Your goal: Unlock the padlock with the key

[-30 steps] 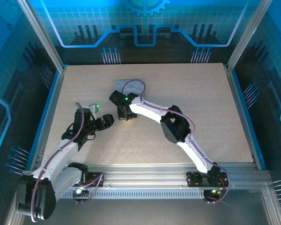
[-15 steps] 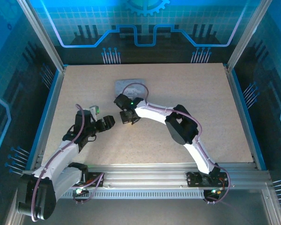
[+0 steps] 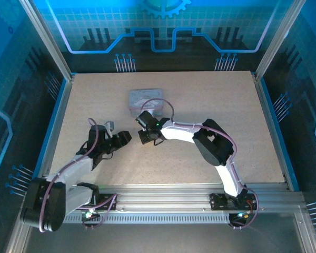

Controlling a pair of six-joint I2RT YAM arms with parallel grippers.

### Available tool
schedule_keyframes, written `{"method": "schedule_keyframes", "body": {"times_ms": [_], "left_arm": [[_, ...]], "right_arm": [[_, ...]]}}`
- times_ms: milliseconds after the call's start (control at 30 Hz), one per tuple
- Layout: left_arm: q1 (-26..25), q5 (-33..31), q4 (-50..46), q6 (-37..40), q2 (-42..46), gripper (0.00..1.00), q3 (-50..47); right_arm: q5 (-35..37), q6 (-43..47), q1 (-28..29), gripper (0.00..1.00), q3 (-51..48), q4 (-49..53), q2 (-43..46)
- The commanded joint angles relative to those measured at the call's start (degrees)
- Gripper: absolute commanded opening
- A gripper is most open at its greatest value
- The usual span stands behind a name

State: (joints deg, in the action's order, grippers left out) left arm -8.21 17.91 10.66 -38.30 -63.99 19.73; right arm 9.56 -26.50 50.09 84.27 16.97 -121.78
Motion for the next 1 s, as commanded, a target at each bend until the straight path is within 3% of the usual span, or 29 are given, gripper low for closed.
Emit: {"method": "schedule_keyframes", "body": {"times_ms": [0,333,500,567,667,967], "left_arm": [[0.3,2.7,9.1,-5.2,-3.5,0.63,-1.4],[-0.2,4.7,19.5,-11.2,-15.7,0.45,-0.8],[-1.2,4.8,21.3,-12.3,-18.7,0.41,-0.1],[-1.2,4.6,20.5,-12.0,-18.4,0.41,0.0],[-1.2,3.5,17.0,-10.3,-16.3,0.41,0.4],[-1.2,-2.9,2.1,-3.2,-4.5,0.45,2.6]], "right_arm": [[-1.7,0.6,-0.7,0.0,-2.8,-3.8,2.4],[-2.5,0.4,-1.6,0.0,-2.0,-1.8,1.8],[-1.6,-0.2,-1.8,0.0,-1.1,1.1,1.8],[-0.1,0.5,-1.4,0.12,0.1,3.2,1.9],[2.2,2.1,-0.5,0.21,2.6,6.7,1.7],[-0.9,3.3,-0.5,0.32,8.9,11.8,-1.3]]}}
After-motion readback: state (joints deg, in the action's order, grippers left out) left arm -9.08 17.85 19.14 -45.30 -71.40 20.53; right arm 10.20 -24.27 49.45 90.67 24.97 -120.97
